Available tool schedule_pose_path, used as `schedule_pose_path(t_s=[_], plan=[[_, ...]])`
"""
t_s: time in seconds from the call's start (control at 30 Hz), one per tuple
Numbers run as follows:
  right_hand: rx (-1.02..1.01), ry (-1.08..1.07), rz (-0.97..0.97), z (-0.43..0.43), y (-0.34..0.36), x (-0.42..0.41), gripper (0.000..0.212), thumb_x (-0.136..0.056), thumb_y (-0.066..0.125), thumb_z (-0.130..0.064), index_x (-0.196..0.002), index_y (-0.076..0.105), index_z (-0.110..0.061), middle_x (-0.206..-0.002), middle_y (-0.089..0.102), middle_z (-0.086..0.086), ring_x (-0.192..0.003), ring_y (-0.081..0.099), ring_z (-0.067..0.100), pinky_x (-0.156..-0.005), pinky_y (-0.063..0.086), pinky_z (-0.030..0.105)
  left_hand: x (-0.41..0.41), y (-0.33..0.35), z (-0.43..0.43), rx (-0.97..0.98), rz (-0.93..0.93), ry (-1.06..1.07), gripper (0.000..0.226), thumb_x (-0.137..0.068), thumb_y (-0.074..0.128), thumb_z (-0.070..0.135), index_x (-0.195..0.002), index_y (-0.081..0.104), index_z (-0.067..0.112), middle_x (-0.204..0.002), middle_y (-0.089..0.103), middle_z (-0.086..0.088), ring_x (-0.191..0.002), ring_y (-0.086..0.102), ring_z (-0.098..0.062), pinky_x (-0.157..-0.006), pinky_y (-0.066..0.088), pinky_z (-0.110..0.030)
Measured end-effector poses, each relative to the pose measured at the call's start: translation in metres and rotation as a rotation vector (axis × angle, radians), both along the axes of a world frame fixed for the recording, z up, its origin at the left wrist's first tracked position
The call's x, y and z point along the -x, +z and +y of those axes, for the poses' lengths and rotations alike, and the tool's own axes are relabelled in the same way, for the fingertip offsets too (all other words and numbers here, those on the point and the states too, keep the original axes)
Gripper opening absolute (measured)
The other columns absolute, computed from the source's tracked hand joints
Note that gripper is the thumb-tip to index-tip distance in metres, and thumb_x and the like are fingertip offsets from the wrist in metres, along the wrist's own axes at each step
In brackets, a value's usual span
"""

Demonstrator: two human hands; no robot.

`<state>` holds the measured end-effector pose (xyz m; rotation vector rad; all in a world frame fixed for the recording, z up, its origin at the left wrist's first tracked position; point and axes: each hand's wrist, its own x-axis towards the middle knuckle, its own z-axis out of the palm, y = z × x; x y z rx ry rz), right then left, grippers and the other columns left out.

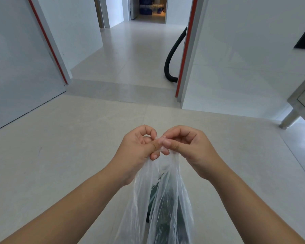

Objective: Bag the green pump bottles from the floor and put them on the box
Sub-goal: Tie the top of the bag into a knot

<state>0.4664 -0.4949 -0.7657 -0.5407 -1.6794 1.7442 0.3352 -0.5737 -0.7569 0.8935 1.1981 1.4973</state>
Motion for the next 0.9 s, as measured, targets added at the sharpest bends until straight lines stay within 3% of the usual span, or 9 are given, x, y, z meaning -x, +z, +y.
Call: schedule_pose_path(t_s=[0.13,0.3,0.5,0.57,0.7,0.9], plan=[[-0.047,-0.055,-0.006,-0.001,-0.004,0.0,0.004,-0.072,0.063,-0.011,-0.069,0.061,-0.013,-0.066,0.066,-0.004,-0.064,0.057,0.01,-0.06,0.045,0.017,0.002,0.0,0.0,0.034,-0.025,-0.059,0.018,-0.081,0.057,0.001,-0.073,0.043,0.009,-0.055,0.064,-0.01,-0.037,0.039,-0.008,-0.044,0.038,-0.015],[-0.053,0.042,-0.017,-0.002,-0.005,-0.003,0.005,-0.078,0.057,-0.015,-0.078,0.057,-0.01,-0.064,0.062,-0.003,-0.061,0.056,0.006,-0.059,0.043,0.015,0.001,0.0,-0.001,0.043,-0.043,-0.085,0.017,-0.078,0.059,0.003,-0.071,0.045,0.009,-0.052,0.062,-0.008,-0.036,0.04,-0.007,-0.044,0.037,-0.015],[-0.022,0.128,-0.012,0.0,-0.007,-0.003,0.012,-0.083,0.056,0.001,-0.075,0.05,-0.006,-0.057,0.062,-0.006,-0.06,0.058,0.005,-0.061,0.044,0.012,0.002,-0.004,0.0,0.054,-0.058,-0.107,0.016,-0.071,0.061,0.009,-0.072,0.046,0.008,-0.053,0.063,-0.008,-0.037,0.041,-0.008,-0.044,0.038,-0.015],[-0.043,0.104,-0.042,0.001,-0.01,-0.003,0.016,-0.086,0.053,0.002,-0.073,0.049,-0.007,-0.057,0.061,-0.007,-0.059,0.056,0.002,-0.06,0.042,0.01,0.004,-0.005,0.0,0.057,-0.045,-0.14,0.016,-0.07,0.062,0.013,-0.07,0.047,0.008,-0.056,0.064,-0.008,-0.04,0.043,-0.008,-0.046,0.039,-0.015],[-0.079,0.01,-0.109,0.006,-0.018,-0.005,0.009,-0.082,0.052,-0.017,-0.074,0.05,-0.012,-0.071,0.058,-0.002,-0.06,0.05,0.004,-0.058,0.041,0.012,0.007,-0.009,0.0,0.061,0.022,-0.274,0.019,-0.071,0.069,0.021,-0.067,0.052,0.013,-0.067,0.066,-0.006,-0.051,0.048,-0.009,-0.058,0.044,-0.016],[0.082,-0.09,-0.089,0.009,-0.03,-0.005,0.018,-0.094,0.041,-0.006,-0.076,0.045,-0.009,-0.071,0.056,0.005,-0.047,0.051,0.003,-0.049,0.039,0.013,0.016,-0.014,0.0,0.163,0.095,-0.443,0.017,-0.072,0.065,0.012,-0.061,0.057,0.022,-0.071,0.058,-0.003,-0.058,0.048,-0.008,-0.061,0.042,-0.014]])
